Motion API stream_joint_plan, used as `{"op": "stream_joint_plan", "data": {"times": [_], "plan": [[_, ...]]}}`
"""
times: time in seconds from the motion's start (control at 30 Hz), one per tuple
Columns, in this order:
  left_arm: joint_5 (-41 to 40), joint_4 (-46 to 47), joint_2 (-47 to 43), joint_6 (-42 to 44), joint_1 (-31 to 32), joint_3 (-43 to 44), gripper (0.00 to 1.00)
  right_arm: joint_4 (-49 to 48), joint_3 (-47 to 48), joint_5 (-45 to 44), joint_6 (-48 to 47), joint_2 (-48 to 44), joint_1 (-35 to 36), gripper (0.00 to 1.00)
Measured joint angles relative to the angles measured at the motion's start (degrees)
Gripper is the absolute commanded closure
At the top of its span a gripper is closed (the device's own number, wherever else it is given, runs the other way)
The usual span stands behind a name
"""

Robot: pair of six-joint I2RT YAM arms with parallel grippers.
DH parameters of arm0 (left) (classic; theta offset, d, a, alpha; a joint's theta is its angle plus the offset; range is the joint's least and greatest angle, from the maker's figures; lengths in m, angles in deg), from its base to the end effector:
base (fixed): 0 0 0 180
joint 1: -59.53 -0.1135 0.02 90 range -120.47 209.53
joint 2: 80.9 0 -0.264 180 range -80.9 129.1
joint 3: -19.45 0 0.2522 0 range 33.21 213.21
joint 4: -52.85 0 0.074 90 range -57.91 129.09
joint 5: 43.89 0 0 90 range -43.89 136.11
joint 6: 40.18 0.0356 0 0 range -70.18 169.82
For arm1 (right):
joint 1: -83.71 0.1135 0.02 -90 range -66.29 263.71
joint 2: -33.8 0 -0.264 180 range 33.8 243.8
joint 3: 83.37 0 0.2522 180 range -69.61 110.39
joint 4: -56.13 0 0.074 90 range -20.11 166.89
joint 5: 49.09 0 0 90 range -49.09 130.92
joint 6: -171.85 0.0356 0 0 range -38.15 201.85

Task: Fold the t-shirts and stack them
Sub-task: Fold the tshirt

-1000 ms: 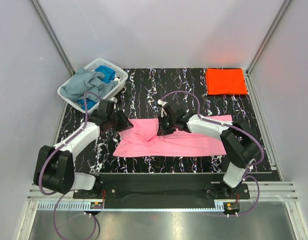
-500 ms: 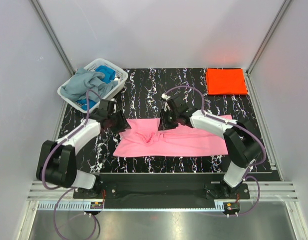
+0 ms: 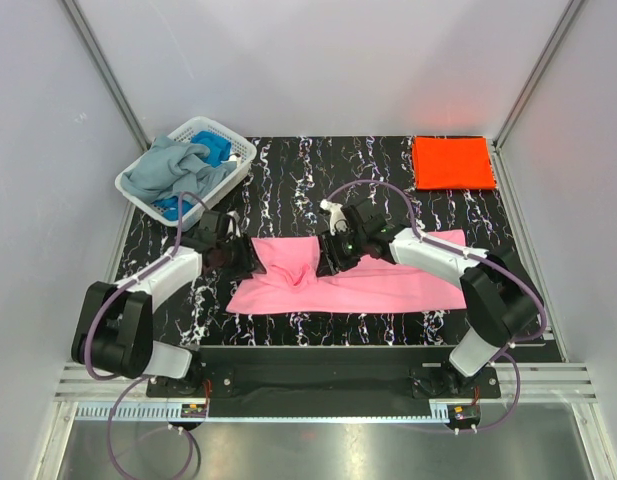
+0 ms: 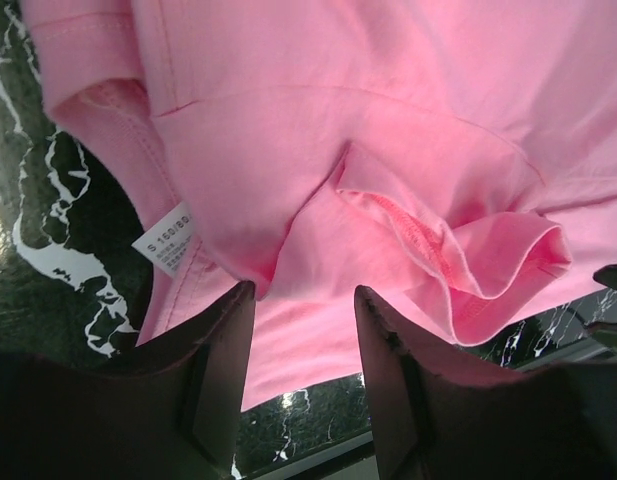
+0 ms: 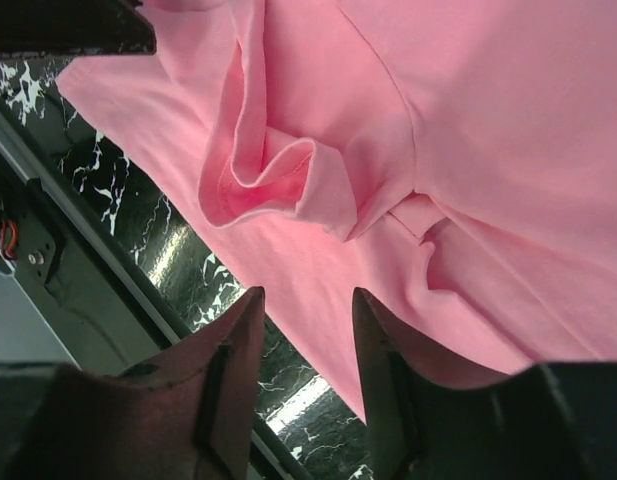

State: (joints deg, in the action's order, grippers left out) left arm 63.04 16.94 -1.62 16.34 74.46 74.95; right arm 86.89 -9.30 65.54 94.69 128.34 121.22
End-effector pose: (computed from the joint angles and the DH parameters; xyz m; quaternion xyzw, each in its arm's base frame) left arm 0.2449 -0.0760 0.1779 -0.1159 0.9484 -0.2356 0.1776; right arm 0.2637 0.2211 0.2055 -0.2660 0.8852 0.3200 0.2079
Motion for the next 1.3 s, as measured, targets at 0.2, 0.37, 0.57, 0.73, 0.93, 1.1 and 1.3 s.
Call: {"op": "stream_joint_plan", "data": {"times": [0.2, 0.37, 0.57, 0.73, 0.93, 1.1, 1.3], "plan": [[2.1, 1.0, 4.9, 1.0, 0.2, 4.7, 0.59, 0.1, 0.6, 0.9, -5.7, 0.7, 0.0, 0.49], [2.7, 0.5, 10.0, 3.5, 0.9, 9.4, 0.6, 0.2, 4.0, 2.7, -9.1, 4.7, 0.0, 0.51], [-2.3, -3.0, 10.7, 5.0, 3.5, 12.2, 0.59, 0.3, 5.0, 4.1, -10.9, 6.9, 0.0, 0.51], [-9.6, -5.6, 5.4, 3.3, 6.7, 12.0, 0.61, -0.2, 5.0, 5.0, -11.1, 6.9, 0.0, 0.53], [-8.5, -3.0, 6.3, 3.2, 6.9, 11.5, 0.67, -2.2, 5.0, 6.3, -11.1, 6.9, 0.0, 0.55], [-7.6, -2.2, 10.9, 3.8, 7.5, 11.0, 0.63, -2.6, 5.0, 7.6, -11.1, 7.5, 0.0, 0.53], [-7.2, -1.5, 12.0, 4.5, 7.7, 10.9, 0.61, -2.5, 5.0, 7.5, -11.1, 8.5, 0.1, 0.54]]}}
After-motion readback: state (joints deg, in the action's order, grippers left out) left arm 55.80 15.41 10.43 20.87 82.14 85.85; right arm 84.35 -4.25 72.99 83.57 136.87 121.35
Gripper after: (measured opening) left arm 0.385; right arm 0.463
